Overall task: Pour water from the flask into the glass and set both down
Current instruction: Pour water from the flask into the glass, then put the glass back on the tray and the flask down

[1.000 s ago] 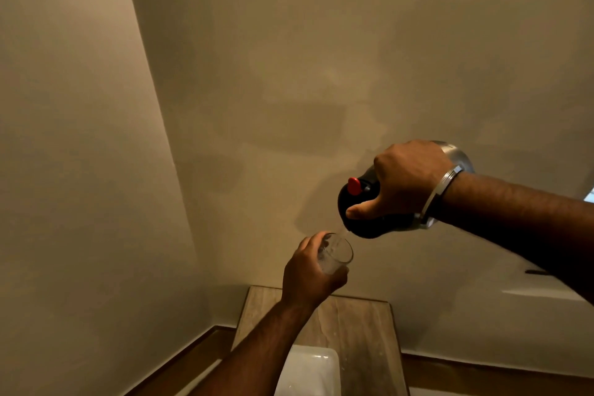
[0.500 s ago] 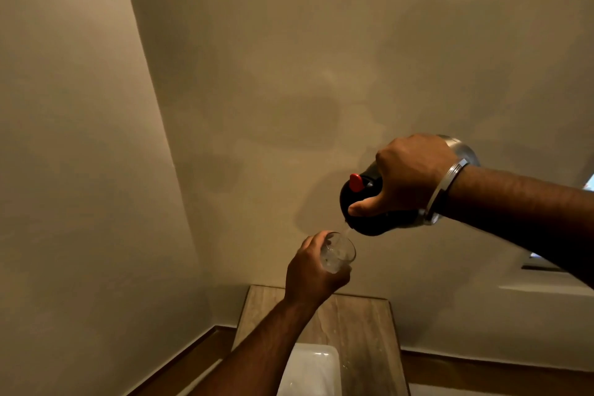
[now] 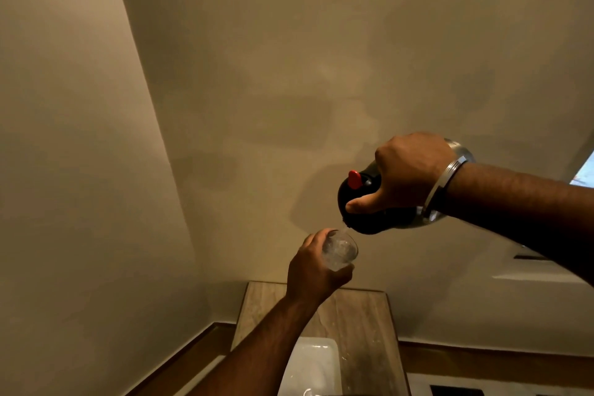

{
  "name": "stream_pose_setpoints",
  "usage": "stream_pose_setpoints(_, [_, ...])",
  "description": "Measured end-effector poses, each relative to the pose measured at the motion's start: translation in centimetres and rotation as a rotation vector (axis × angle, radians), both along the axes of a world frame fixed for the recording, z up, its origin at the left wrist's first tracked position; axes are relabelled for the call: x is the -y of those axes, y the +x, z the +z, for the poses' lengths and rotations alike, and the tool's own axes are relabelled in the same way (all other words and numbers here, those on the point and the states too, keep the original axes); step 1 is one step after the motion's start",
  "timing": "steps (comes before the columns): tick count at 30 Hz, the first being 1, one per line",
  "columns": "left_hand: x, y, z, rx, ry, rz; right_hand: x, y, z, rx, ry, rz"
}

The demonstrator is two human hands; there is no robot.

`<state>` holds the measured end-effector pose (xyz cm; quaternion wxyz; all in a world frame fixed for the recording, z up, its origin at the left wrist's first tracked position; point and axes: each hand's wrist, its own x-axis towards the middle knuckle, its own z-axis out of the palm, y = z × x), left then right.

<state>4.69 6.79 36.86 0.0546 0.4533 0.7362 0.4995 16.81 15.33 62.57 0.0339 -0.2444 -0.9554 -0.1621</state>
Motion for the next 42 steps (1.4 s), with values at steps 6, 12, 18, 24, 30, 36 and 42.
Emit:
stream_pose_setpoints(6, [-0.2,0.2,-0.1,0.034,0.030,0.017,-2.1,0.1,-1.2,-0.092,-0.182,-0.073])
stream_pose_setpoints(12, [-0.5,1.4,-1.2,0.040,-0.009,0.059,-5.0,0.9,-4.9,-0.084,-0.408,-0.143])
stream_pose_setpoints(18, [-0.4,2.6,-3.0,0.105,-0.116,0.168,-7.5,2.7,-9.1,-0.170,-0.695,-0.161])
stream_pose_setpoints(24, [-0.4,3.7,-5.6,0.199,-0.200,0.258,-9.5,4.5,-15.5,-0.331,-0.985,-0.275])
stream_pose_setpoints(30, [0.1,3.2,-6.9,0.203,-0.280,0.290,-8.6,6.3,-22.2,-0.532,-1.096,-0.455])
stream_pose_setpoints(36, [1.9,0.2,-8.8,0.071,-0.359,0.251,-4.9,7.6,-27.0,-0.709,-1.234,-0.721])
stream_pose_setpoints(42, [3.4,-2.6,-14.6,-0.011,-0.457,0.166,-1.3,8.7,-33.8,-0.833,-1.250,-0.924])
